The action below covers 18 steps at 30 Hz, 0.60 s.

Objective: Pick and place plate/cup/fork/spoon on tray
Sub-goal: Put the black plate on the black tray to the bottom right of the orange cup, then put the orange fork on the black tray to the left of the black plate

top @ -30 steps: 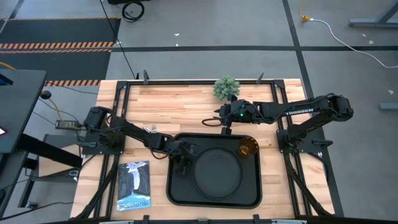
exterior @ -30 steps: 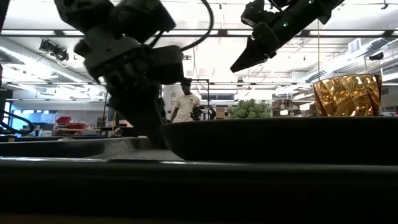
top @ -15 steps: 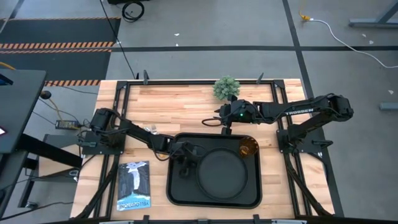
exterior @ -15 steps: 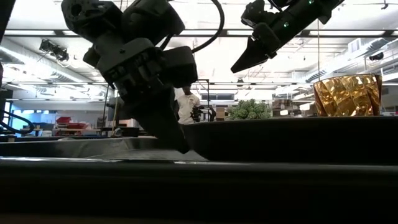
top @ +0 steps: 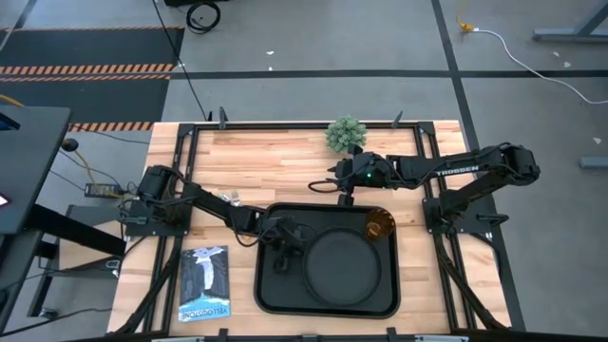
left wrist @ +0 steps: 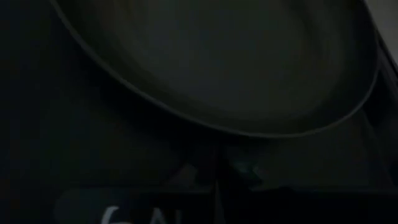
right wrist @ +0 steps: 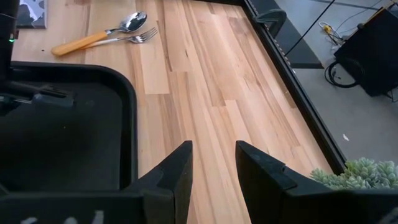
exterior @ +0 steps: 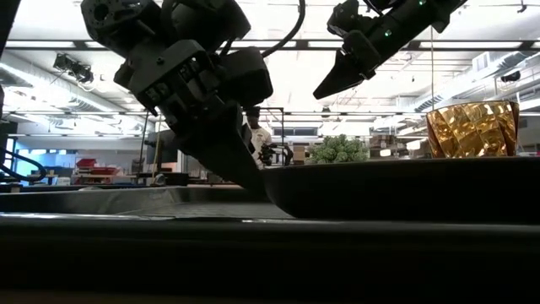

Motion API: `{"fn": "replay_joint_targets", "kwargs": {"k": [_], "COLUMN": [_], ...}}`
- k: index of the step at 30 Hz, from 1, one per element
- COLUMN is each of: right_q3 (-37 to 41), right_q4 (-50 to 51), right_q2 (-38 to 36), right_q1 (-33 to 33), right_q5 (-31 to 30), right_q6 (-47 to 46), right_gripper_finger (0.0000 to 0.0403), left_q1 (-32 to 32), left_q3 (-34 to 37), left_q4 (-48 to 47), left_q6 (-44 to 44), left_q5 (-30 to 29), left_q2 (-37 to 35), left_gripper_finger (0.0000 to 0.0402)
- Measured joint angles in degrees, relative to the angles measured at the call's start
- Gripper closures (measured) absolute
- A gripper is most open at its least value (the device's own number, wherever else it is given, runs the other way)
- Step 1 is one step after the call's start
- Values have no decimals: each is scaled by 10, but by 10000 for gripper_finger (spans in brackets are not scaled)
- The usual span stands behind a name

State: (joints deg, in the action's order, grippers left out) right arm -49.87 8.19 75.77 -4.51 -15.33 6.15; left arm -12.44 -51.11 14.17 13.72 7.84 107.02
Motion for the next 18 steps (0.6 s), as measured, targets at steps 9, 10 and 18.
{"fn": "replay_joint_targets", "kwargs": {"k": [9,10,18], "right_q3": [0,0,25], "right_q4": [-1,-5,-106], "right_q2": [0,0,0], "right_q1": [0,0,-1], "right_q5": [0,0,0], "right_q6": [-6,-6,27], "right_gripper_finger": [275,275,275], "left_q1": [2,-3,-47], "left_q3": [0,0,1], "left_q4": [-157,-178,-314], "left_q6": [-2,-7,-20], "left_q5": [-57,-81,-290], "left_q2": [-57,-67,-148], "left_gripper_finger": [388,388,389]}}
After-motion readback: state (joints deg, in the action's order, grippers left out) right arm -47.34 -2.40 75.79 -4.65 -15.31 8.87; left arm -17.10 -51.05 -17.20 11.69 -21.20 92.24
